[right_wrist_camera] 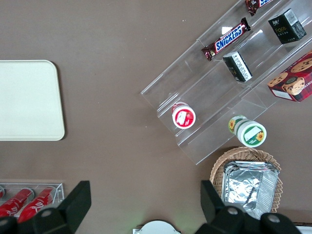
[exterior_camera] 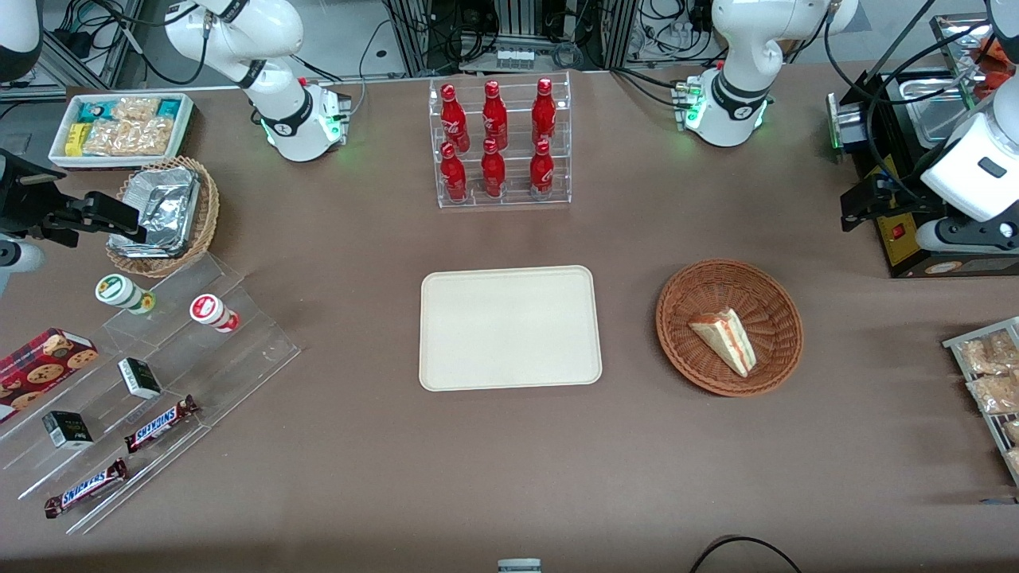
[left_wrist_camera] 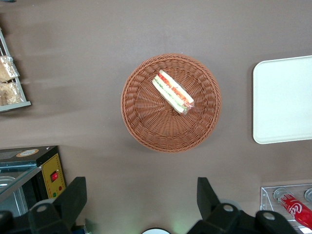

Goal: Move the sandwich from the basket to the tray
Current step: 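Move the left gripper down over the sandwich in the wicker basket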

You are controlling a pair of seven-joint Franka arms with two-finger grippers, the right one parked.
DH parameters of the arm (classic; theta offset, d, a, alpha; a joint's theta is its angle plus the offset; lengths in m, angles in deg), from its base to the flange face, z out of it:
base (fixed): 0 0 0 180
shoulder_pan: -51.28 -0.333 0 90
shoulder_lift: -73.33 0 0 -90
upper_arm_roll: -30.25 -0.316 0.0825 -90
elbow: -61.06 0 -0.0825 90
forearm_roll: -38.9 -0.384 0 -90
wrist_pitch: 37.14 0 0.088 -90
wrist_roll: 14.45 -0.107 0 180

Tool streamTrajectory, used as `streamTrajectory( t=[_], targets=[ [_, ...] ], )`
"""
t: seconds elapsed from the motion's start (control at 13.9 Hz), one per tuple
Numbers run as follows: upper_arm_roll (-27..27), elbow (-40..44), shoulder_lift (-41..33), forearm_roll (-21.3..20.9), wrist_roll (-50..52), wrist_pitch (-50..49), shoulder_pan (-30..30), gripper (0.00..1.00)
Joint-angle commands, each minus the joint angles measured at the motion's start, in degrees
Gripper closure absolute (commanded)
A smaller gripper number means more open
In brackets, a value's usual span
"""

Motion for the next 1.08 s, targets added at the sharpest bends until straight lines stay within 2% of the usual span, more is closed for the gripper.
streamTrajectory(
  t=[0.0,0.29,0.58,0.79,1.01],
  targets=[
    [0.03,0.63,-0.14,-0.5,0.63,-1.27,-0.25,0.0],
    [0.11,-4.37,2.76,-1.2,2.98,3.89,0.54,0.0],
    [0.2,-18.85,3.11,-0.94,7.46,21.88,1.68,0.0],
    [0.29,-29.67,3.38,-0.68,21.58,37.09,2.12,0.0],
    [0.2,-38.2,3.64,-0.85,38.99,49.83,5.19,0.0]
  ],
)
